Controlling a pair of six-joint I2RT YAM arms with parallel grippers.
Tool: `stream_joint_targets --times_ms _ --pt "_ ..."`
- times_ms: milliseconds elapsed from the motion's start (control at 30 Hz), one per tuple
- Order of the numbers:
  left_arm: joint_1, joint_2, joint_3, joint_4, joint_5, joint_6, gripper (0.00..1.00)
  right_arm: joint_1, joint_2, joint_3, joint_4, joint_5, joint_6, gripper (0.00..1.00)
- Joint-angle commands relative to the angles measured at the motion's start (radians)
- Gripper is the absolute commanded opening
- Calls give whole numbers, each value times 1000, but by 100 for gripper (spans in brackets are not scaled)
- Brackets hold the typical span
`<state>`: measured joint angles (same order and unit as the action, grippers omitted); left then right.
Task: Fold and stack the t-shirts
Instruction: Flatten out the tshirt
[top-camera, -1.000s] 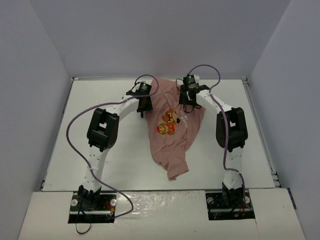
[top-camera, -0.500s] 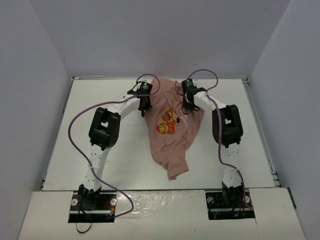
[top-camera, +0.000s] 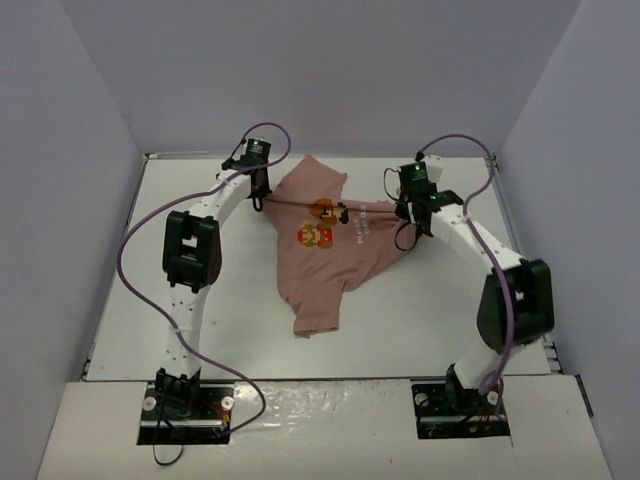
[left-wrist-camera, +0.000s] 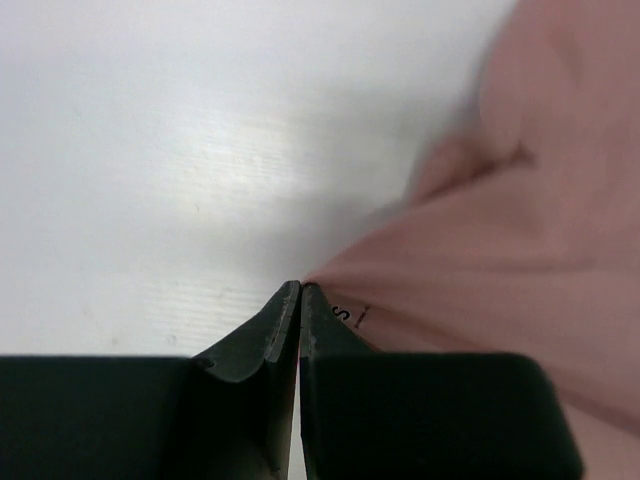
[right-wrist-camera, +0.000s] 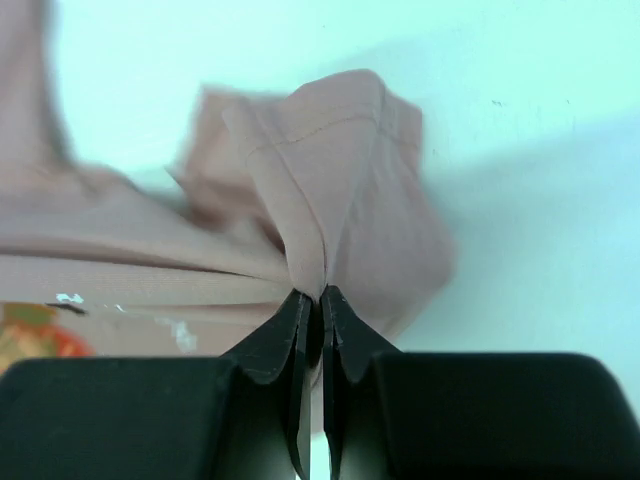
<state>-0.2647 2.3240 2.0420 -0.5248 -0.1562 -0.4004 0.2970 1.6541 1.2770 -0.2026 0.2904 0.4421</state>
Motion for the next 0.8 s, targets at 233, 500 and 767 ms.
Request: stream_joint_targets --times_ms 233,500,767 --pt "87 125 380 -81 -91 145 0 -22 -567 -546 -161 53 252 16" --pt "86 -103 231 -95 -10 139 53 -2 -611 -516 -233 38 273 34" --pt "-50 -481 -311 -88 117 56 57 2 -236 -245 -142 -76 26 31"
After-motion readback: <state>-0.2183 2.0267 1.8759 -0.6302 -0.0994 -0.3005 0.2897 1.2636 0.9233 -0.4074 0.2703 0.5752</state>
